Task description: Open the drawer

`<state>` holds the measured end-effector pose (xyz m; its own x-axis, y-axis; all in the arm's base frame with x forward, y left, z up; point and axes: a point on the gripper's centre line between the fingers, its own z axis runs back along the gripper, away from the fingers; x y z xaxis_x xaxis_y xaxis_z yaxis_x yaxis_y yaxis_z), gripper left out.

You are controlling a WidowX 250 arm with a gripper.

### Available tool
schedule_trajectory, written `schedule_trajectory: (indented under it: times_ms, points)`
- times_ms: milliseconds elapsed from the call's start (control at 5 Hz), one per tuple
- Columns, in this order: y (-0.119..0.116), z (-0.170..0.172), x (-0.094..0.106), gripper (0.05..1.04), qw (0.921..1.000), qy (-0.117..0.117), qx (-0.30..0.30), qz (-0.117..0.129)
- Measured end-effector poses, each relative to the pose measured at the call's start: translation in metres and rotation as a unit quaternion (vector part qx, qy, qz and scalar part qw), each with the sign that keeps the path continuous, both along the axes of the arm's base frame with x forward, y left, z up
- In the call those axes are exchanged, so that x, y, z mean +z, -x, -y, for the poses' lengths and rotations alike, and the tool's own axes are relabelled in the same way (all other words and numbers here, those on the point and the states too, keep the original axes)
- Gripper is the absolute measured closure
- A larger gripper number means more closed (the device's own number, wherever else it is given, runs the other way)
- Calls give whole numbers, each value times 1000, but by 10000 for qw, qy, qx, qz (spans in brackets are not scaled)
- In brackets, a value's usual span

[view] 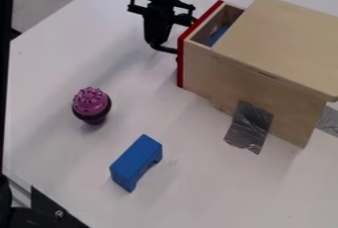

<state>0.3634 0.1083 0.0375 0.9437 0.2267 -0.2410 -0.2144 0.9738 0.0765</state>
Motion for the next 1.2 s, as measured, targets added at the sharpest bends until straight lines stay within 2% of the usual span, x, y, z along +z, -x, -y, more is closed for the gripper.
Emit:
schedule_trajectory:
  times_ms: [1200]
  points:
    - [0,-14,2,972,9999,-102,8,-27]
